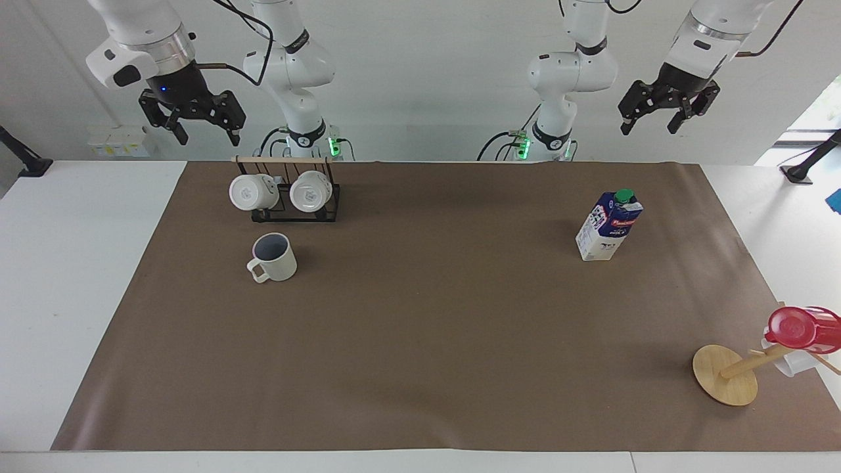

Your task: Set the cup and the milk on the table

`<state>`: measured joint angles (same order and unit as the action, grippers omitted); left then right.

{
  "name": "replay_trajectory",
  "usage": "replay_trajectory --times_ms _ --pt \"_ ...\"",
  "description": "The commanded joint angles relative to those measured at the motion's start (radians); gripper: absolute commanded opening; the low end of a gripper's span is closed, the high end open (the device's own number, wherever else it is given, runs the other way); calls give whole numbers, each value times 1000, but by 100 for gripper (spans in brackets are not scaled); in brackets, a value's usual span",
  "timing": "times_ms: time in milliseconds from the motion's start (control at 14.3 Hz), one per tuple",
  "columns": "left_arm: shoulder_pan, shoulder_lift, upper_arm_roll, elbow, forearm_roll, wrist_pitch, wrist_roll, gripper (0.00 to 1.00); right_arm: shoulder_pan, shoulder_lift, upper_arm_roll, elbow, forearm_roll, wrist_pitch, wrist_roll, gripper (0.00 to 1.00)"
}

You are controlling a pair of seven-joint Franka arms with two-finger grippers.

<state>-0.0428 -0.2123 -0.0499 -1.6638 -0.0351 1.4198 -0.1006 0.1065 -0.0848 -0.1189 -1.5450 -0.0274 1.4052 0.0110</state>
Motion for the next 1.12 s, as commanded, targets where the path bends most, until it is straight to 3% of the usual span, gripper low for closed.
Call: replay_trajectory --times_ms 0,629,1048 --pt "8 -9 -1 7 -9 -18 -7 100 -5 -30 4 -40 6 23 4 100" --pt "8 -9 -1 7 -9 -18 -5 100 5 -47 4 -98 7 80 38 100" --pt "8 -9 -1 7 -9 -16 -7 100 53 -44 12 -272 7 291 130 100"
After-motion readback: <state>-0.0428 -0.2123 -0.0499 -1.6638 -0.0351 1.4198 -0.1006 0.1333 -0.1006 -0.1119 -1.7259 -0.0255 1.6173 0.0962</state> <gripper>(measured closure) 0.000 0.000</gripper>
